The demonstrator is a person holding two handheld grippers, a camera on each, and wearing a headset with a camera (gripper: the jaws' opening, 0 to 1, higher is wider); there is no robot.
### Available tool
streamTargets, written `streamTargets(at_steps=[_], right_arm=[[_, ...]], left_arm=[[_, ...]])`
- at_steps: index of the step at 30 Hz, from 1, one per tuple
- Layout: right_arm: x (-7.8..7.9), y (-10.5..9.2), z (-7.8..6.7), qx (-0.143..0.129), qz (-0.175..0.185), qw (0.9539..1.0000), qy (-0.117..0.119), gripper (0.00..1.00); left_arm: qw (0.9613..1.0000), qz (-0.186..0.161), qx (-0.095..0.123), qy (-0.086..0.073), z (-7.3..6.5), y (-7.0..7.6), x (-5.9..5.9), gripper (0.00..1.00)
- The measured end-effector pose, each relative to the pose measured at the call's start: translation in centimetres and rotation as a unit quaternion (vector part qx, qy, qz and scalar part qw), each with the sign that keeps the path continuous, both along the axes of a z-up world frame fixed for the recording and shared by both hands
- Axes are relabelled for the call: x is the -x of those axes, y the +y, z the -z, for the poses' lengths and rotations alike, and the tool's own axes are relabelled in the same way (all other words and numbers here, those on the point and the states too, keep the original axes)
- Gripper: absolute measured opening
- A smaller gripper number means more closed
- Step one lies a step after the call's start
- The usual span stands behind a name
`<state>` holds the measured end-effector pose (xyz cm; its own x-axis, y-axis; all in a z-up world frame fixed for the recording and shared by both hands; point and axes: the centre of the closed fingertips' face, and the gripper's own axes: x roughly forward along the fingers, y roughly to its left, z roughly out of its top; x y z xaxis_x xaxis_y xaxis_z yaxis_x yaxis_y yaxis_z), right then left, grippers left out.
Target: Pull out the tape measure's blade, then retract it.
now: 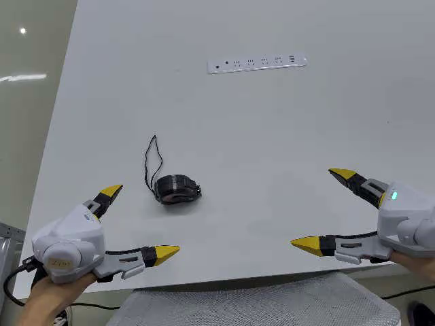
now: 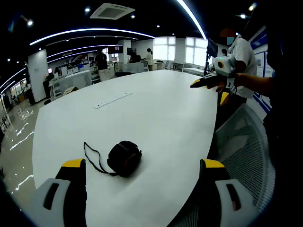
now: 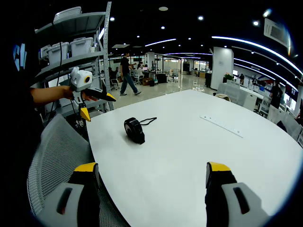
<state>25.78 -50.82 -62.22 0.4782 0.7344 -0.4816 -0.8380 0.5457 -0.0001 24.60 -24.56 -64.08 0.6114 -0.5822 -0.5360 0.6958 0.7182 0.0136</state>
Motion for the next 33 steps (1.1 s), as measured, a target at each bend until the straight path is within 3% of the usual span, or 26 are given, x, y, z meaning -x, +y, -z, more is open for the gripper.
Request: streamTargets(at_steps=[19,33], right_arm=[[0.31,0.14,0.40,0.001,-0.004,1.0000,0.007,0.94],[0.14,0.42,0.59,0.006,-0.017,0.9998,0.008,0.90]], left_arm=[[1.0000,-0.001,-0.004,-0.001,0.33,0.02,0.03,0.99],[0.9997,0.004,-0.023,0.004,0.85,0.58,-0.44,0.95]])
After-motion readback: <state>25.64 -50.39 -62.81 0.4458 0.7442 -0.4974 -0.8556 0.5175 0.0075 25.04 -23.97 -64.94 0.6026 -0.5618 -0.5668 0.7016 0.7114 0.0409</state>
